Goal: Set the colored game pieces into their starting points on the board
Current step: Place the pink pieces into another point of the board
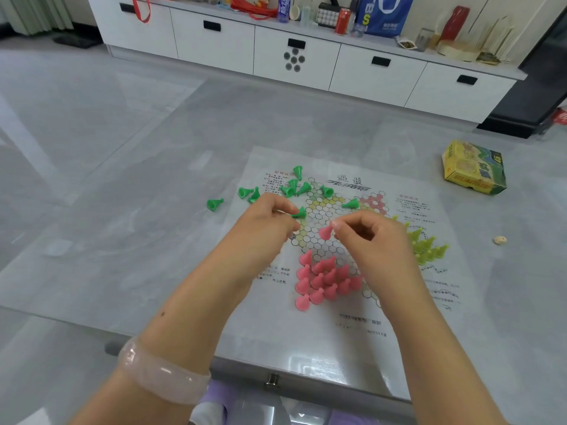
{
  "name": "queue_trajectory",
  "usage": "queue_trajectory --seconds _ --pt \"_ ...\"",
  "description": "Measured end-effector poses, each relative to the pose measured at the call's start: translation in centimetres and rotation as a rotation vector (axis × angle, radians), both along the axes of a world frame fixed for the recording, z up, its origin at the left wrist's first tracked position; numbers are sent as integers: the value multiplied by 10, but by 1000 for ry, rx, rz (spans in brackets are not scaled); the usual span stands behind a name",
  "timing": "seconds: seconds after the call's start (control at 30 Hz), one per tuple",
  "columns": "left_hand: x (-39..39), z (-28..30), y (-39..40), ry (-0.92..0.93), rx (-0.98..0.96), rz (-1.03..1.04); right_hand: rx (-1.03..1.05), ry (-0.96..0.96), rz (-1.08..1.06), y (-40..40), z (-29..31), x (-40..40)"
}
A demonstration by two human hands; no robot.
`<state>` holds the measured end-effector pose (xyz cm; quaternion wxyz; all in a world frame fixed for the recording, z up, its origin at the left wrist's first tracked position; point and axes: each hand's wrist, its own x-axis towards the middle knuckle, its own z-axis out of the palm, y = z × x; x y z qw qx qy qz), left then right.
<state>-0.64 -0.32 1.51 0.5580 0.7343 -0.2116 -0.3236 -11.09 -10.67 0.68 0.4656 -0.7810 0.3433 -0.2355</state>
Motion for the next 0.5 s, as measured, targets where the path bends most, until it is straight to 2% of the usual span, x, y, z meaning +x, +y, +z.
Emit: queue_trajectory --seconds 0.07,0.2,0.3,0.5 --pt "2 -2 3 -77 13 -35 39 121 -17 -2 -6 1" --pt "5 -6 9 -240 72 -168 144 199 -13 1 -8 4" --pt "5 -7 11 -229 48 -221 139 235 -5 3 -8 7" --pt "10 -5 18 -230 63 -148 149 256 -31 3 -11 10"
